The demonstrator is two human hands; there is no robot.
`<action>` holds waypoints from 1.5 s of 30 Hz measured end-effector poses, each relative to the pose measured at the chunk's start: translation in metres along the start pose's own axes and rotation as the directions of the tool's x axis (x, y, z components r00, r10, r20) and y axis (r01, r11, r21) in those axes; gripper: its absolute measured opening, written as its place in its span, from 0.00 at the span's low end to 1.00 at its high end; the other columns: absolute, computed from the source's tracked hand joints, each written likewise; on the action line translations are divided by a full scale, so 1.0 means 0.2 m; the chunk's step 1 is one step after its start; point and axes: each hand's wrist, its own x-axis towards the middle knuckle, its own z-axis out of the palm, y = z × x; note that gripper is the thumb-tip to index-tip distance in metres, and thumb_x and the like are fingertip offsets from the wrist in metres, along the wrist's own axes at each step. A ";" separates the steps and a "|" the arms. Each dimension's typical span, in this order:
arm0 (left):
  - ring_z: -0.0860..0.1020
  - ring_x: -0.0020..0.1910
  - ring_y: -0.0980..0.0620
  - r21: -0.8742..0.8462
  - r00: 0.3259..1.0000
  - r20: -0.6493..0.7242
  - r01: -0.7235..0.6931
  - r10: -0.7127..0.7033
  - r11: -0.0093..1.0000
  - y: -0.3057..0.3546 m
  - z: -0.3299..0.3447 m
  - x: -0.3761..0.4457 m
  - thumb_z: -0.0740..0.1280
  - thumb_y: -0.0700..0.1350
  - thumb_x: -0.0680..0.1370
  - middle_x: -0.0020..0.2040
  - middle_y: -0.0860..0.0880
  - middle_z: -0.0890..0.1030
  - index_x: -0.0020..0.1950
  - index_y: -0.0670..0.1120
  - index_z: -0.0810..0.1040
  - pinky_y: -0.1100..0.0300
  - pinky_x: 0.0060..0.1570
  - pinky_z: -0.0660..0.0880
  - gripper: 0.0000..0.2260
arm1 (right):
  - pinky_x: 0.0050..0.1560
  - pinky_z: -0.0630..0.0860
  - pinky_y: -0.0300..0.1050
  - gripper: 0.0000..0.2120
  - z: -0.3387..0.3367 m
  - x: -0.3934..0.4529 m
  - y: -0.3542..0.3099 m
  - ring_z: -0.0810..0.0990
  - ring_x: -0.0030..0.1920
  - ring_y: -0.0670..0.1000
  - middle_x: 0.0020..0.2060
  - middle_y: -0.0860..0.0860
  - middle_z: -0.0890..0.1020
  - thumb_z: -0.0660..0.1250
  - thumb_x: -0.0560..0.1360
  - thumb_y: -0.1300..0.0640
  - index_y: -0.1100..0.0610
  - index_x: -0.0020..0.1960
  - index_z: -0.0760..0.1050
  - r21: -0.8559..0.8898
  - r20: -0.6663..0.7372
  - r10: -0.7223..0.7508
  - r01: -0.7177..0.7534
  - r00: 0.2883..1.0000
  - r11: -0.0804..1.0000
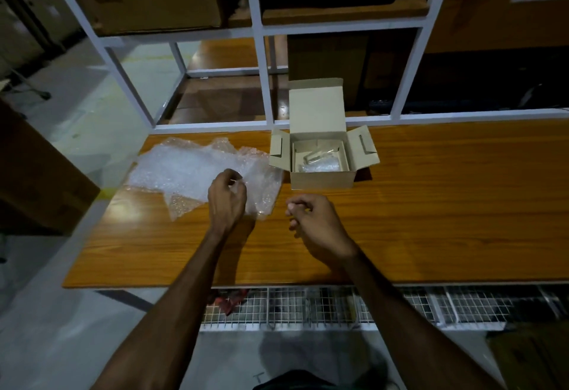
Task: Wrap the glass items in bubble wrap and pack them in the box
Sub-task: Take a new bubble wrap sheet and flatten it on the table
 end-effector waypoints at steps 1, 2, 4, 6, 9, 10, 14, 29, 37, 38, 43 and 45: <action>0.79 0.46 0.49 -0.037 1.000 -0.008 -0.010 0.010 0.999 0.01 -0.02 -0.01 0.66 0.45 0.80 0.46 0.47 0.82 0.49 0.43 0.80 0.52 0.47 0.79 0.06 | 0.45 0.85 0.62 0.07 0.03 0.01 -0.02 0.86 0.45 0.52 0.48 0.47 0.86 0.66 0.84 0.55 0.48 0.58 0.82 -0.001 0.006 -0.004 0.004 1.000 1.000; 0.79 0.44 0.50 -0.072 1.000 -0.018 -0.024 0.023 0.997 0.00 -0.03 -0.02 0.68 0.44 0.80 0.44 0.48 0.82 0.47 0.44 0.79 0.53 0.47 0.80 0.05 | 0.44 0.86 0.61 0.08 0.05 0.03 -0.04 0.86 0.44 0.51 0.49 0.47 0.86 0.66 0.84 0.55 0.47 0.59 0.81 0.000 0.012 -0.009 0.009 1.000 1.000; 0.79 0.42 0.53 -0.122 0.999 -0.041 -0.041 0.036 0.992 0.02 -0.06 -0.05 0.72 0.44 0.81 0.41 0.49 0.80 0.45 0.44 0.78 0.55 0.46 0.81 0.08 | 0.41 0.86 0.53 0.11 0.10 0.06 -0.07 0.86 0.46 0.47 0.53 0.47 0.85 0.66 0.84 0.55 0.47 0.65 0.79 0.000 0.022 -0.025 0.025 0.999 1.000; 0.80 0.41 0.52 -0.170 0.999 -0.041 -0.036 0.030 0.985 0.03 -0.07 -0.07 0.73 0.44 0.81 0.40 0.48 0.80 0.43 0.43 0.78 0.54 0.47 0.82 0.09 | 0.41 0.83 0.43 0.19 0.16 0.09 -0.09 0.85 0.49 0.46 0.59 0.49 0.83 0.67 0.83 0.55 0.46 0.73 0.73 0.000 0.031 -0.038 0.038 0.999 0.999; 0.81 0.42 0.48 -0.218 1.000 0.011 0.006 -0.004 0.976 0.06 -0.08 -0.10 0.73 0.43 0.81 0.39 0.48 0.81 0.43 0.43 0.78 0.49 0.46 0.82 0.08 | 0.47 0.82 0.42 0.32 0.22 0.13 -0.11 0.82 0.57 0.46 0.64 0.49 0.81 0.69 0.82 0.53 0.42 0.81 0.59 0.016 0.034 -0.025 0.024 0.999 1.000; 0.81 0.42 0.48 -0.220 1.000 0.019 0.009 -0.004 0.975 0.07 -0.08 -0.10 0.72 0.42 0.80 0.40 0.48 0.81 0.43 0.44 0.79 0.48 0.45 0.81 0.07 | 0.49 0.81 0.43 0.36 0.23 0.14 -0.12 0.80 0.61 0.46 0.68 0.50 0.79 0.70 0.81 0.53 0.40 0.82 0.56 0.022 0.024 -0.023 0.023 0.999 1.000; 0.81 0.43 0.50 -0.232 0.998 0.044 -0.031 0.043 0.972 0.15 -0.10 -0.11 0.71 0.36 0.79 0.41 0.48 0.82 0.45 0.43 0.79 0.51 0.46 0.81 0.04 | 0.60 0.72 0.43 0.37 0.25 0.18 -0.14 0.69 0.72 0.47 0.79 0.46 0.67 0.73 0.80 0.55 0.40 0.82 0.58 -0.026 -0.017 -0.083 0.083 0.996 0.996; 0.80 0.62 0.40 0.242 0.907 0.034 -0.416 0.420 0.877 0.23 -0.04 -0.12 0.71 0.32 0.77 0.59 0.39 0.84 0.58 0.38 0.84 0.43 0.60 0.81 0.11 | 0.53 0.83 0.49 0.14 -0.03 0.11 -0.19 0.83 0.61 0.55 0.60 0.52 0.82 0.67 0.82 0.53 0.58 0.64 0.80 0.648 -0.112 0.098 -0.002 0.989 0.761; 0.68 0.78 0.36 0.252 0.842 0.221 -0.538 0.493 0.805 0.33 0.15 -0.31 0.66 0.41 0.80 0.75 0.40 0.76 0.74 0.41 0.76 0.40 0.73 0.69 0.21 | 0.54 0.85 0.55 0.21 -0.19 0.15 -0.14 0.80 0.63 0.56 0.66 0.51 0.77 0.68 0.78 0.70 0.48 0.62 0.80 0.463 -0.203 0.231 -0.115 0.951 0.879; 0.69 0.78 0.35 0.261 0.853 0.236 -0.517 0.466 0.815 0.33 0.15 -0.32 0.68 0.40 0.79 0.75 0.39 0.76 0.74 0.40 0.76 0.39 0.73 0.69 0.22 | 0.53 0.86 0.54 0.20 -0.23 0.14 -0.12 0.79 0.64 0.56 0.66 0.50 0.76 0.68 0.78 0.71 0.47 0.59 0.81 0.430 -0.206 0.199 -0.094 0.958 0.898; 0.66 0.79 0.33 0.358 0.896 0.387 -0.365 0.219 0.859 0.36 0.18 -0.33 0.68 0.43 0.79 0.79 0.39 0.70 0.79 0.41 0.69 0.34 0.79 0.57 0.28 | 0.37 0.80 0.34 0.26 -0.54 0.03 -0.01 0.80 0.58 0.46 0.70 0.47 0.74 0.60 0.80 0.74 0.50 0.68 0.80 0.313 -0.088 0.031 -0.002 0.996 0.950; 0.62 0.80 0.33 0.409 0.894 0.430 -0.320 0.129 0.855 0.36 0.20 -0.34 0.63 0.47 0.81 0.81 0.40 0.68 0.81 0.42 0.66 0.33 0.80 0.54 0.28 | 0.32 0.77 0.34 0.32 -0.68 0.01 0.07 0.80 0.48 0.41 0.75 0.45 0.71 0.56 0.79 0.76 0.49 0.73 0.75 0.199 -0.084 -0.012 0.028 0.996 0.980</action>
